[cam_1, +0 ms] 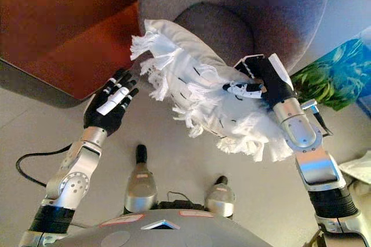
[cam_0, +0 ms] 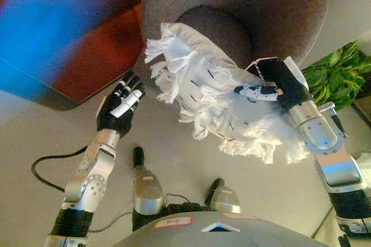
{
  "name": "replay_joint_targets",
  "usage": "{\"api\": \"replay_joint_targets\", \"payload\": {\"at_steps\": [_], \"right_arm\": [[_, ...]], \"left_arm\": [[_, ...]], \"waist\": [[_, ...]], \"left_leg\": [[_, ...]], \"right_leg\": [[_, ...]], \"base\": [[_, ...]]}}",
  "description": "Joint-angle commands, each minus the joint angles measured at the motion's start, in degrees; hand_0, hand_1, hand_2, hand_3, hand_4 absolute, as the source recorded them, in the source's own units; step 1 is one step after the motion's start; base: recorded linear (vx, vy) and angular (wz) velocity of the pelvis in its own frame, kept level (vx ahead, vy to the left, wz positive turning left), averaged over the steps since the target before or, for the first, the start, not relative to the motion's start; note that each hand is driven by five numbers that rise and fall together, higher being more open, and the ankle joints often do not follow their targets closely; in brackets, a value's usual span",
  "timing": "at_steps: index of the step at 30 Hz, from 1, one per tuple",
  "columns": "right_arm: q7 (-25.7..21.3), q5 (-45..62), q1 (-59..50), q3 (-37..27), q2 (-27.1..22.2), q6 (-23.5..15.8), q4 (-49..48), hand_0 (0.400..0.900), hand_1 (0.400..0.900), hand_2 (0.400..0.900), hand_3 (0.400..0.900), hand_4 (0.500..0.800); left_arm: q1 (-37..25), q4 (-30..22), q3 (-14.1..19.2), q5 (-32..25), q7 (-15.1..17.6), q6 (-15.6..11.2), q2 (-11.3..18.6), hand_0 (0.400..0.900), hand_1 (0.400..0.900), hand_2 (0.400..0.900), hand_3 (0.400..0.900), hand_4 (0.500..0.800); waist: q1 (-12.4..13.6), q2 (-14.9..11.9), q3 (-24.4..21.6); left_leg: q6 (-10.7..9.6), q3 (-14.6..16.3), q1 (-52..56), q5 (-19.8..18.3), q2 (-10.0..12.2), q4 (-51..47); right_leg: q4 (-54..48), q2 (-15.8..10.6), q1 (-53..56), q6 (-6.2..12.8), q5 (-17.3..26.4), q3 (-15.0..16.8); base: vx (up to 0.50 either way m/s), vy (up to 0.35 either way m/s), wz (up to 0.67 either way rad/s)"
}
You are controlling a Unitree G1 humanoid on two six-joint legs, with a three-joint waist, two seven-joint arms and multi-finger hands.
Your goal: Pick up the pillow and put it on the sofa.
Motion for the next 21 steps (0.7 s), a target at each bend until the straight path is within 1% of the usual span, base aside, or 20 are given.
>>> {"api": "replay_joint_targets", "payload": {"at_steps": [1, 2, 3, 4, 5, 6, 8, 11, 13, 15, 16, 18, 19, 20, 21], "right_arm": [[0.04, 5.91, -6.91, -8.89, -5.86, -5.14, -3.66, 0.4, 0.4, 0.4, 0.4, 0.5], [0.75, 5.98, -7.63, -8.85, -6.71, -4.14, -1.69, 0.4, 0.4, 0.4, 0.4, 0.5], [1.03, 6.21, -8.15, -8.81, -7.38, -3.83, -0.33, 0.4, 0.4, 0.4, 0.4, 0.5], [1.29, 6.92, -9.25, -8.41, -8.78, -3.27, 2.3, 0.4, 0.4, 0.4, 0.4, 0.5], [1.58, 7.8, -10.16, -8.02, -9.72, -2.56, 4.0, 0.4, 0.4, 0.4, 0.4, 0.5], [1.11, 9.3, -11.84, -7.1, -11.16, -2.29, 7.67, 0.4, 0.4, 0.4, 0.4, 0.5], [0.71, 10.62, -15.65, -4.35, -12.8, -3.15, 14.01, 0.4, 0.4, 0.4, 0.4, 0.5], [-0.48, 11.67, -20.37, -0.96, -15.0, -4.8, 22.76, 0.4, 0.4, 0.4, 0.4, 0.5], [-0.81, 11.86, -23.32, 0.32, -16.16, -4.68, 27.95, 0.4, 0.4, 0.4, 0.4, 0.5], [-2.28, 12.46, -26.38, 2.29, -18.39, -4.52, 34.53, 0.4, 0.4, 0.4, 0.4, 0.5], [-3.21, 13.38, -28.52, 3.31, -19.66, -3.91, 38.34, 0.4, 0.4, 0.4, 0.4, 0.5], [-5.86, 14.1, -34.63, 6.2, -22.28, -1.03, 47.97, 0.4, 0.4, 0.4, 0.4, 0.5], [-6.29, 13.97, -37.14, 7.74, -22.81, 0.24, 51.24, 0.4, 0.4, 0.4, 0.4, 0.5], [-8.5, 13.34, -40.66, 9.98, -23.87, 3.0, 56.43, 0.4, 0.4, 0.4, 0.4, 0.5], [-9.2, 14.83, -44.05, 12.21, -24.3, 6.11, 60.77, 0.9, 0.9, 0.9, 0.9, 0.8]], "left_arm": [[-0.42, -6.37, 2.94, 1.87, -1.1, -2.25, 0.23, 0.9, 0.9, 0.9, 0.9, 0.8], [0.28, -6.71, 4.08, 2.26, -0.67, -1.58, 0.74, 0.9, 0.9, 0.9, 0.9, 0.8], [0.85, -6.99, 4.9, 2.43, -0.95, -0.97, 1.03, 0.9, 0.9, 0.9, 0.9, 0.8], [1.78, -7.41, 6.11, 2.83, -1.8, 0.11, 1.74, 0.9, 0.9, 0.9, 0.9, 0.8], [2.35, -7.65, 6.7, 3.17, -2.57, 0.53, 2.31, 0.9, 0.9, 0.9, 0.9, 0.8], [3.25, -8.19, 7.64, 3.64, -4.02, 1.15, 3.39, 0.9, 0.9, 0.9, 0.9, 0.8], [4.35, -8.95, 8.69, 3.39, -5.52, 2.02, 4.85, 0.9, 0.9, 0.9, 0.9, 0.8], [5.6, -9.66, 10.11, 3.01, -8.01, 2.33, 6.72, 0.9, 0.9, 0.9, 0.9, 0.8], [6.06, -10.1, 10.73, 3.22, -9.6, 2.3, 7.94, 0.9, 0.9, 0.9, 0.9, 0.8], [6.28, -10.11, 11.08, 3.35, -11.1, 2.48, 9.16, 0.9, 0.9, 0.9, 0.9, 0.8], [6.22, -9.94, 11.17, 3.34, -11.6, 2.71, 9.99, 0.9, 0.9, 0.9, 0.9, 0.8], [5.47, -9.78, 11.39, 3.36, -12.96, 3.5, 12.16, 0.9, 0.9, 0.9, 0.9, 0.8], [5.14, -9.5, 11.44, 3.53, -13.44, 3.57, 12.56, 0.9, 0.9, 0.9, 0.9, 0.8], [4.74, -9.39, 11.3, 4.1, -14.15, 3.66, 13.4, 0.9, 0.9, 0.9, 0.9, 0.8], [4.58, -9.25, 11.32, 4.07, -14.78, 3.74, 14.32, 0.9, 0.9, 0.9, 0.9, 0.8]], "waist": [[2.26, 0.83, -6.75], [3.22, 0.22, -6.8], [3.7, -0.16, -6.77], [4.8, -0.83, -6.69], [5.49, -1.23, -6.62], [6.85, -1.86, -6.41], [8.53, -2.64, -6.06], [10.82, -3.55, -5.45], [12.21, -4.06, -5.12], [13.6, -4.43, -4.8], [14.38, -4.43, -4.92], [16.6, -4.7, -4.39], [17.03, -4.7, -4.2], [18.18, -4.9, -3.89], [19.04, -4.97, -3.62]], "left_leg": [[3.03, 2.32, 8.03, -5.99, 0.34, -1.4], [2.86, 1.84, 7.99, -6.05, 0.27, -1.4], [2.75, 1.54, 7.92, -6.06, 0.24, -1.4], [2.58, 0.98, 7.71, -6.05, 0.21, -1.39], [2.51, 0.58, 7.52, -6.05, 0.19, -1.36], [2.37, -0.15, 7.17, -6.01, 0.21, -1.29], [2.23, -1.16, 6.79, -5.96, 0.27, -1.28], [2.08, -2.54, 6.17, -5.73, 0.3, -1.3], [2.04, -3.36, 5.81, -5.66, 0.21, -1.29], [1.93, -4.28, 5.52, -5.64, 0.15, -1.3], [1.42, -5.27, 5.88, -6.57, 0.68, -1.47], [1.22, -6.55, 5.45, -6.63, 0.77, -1.38], [1.19, -6.89, 5.31, -6.65, 0.76, -1.34], [1.12, -7.76, 5.0, -6.72, 0.73, -1.26], [1.08, -8.4, 4.76, -6.71, 0.75, -1.17]], "right_leg": [[2.74, -2.85, -3.68, 0.53, 7.16, 0.36], [2.76, -2.9, -3.35, 0.53, 7.29, -0.22], [2.72, -2.94, -3.12, 0.55, 7.38, -0.57], [2.63, -2.94, -2.73, 0.55, 7.5, -1.21], [2.55, -2.9, -2.49, 0.55, 7.5, -1.61], [2.46, -2.87, -2.18, 0.52, 7.5, -2.32], [2.36, -2.64, -1.68, 0.37, 7.19, -3.4], [2.42, -2.48, -1.01, 0.35, 7.03, -4.88], [2.34, -2.35, -0.46, 0.41, 7.01, -5.83], [2.18, -2.34, 0.0, 0.53, 7.13, -6.75], [1.88, -1.58, 0.57, 0.85, 6.33, -6.19], [1.73, -1.21, 0.86, 0.85, 6.19, -6.88], [1.65, -1.19, 0.91, 0.85, 6.21, -7.15], [1.44, -1.17, 0.86, 0.85, 6.24, -7.5], [1.16, -1.06, 0.9, 0.85, 6.07, -7.61]], "base": [[0.12, -0.071, 0.27], [0.13, -0.086, 0.26], [0.15, -0.112, 0.28], [0.12, -0.111, 0.22], [0.14, -0.149, 0.25], [0.12, -0.135, 0.21], [0.13, -0.13, 0.21], [0.12, -0.111, 0.19], [0.12, -0.122, 0.19], [0.16, -0.134, 0.2], [0.19, -0.178, 0.2], [0.15, -0.198, 0.17], [0.1, -0.179, 0.12], [0.09, -0.157, 0.09], [0.08, -0.165, 0.04]]}}
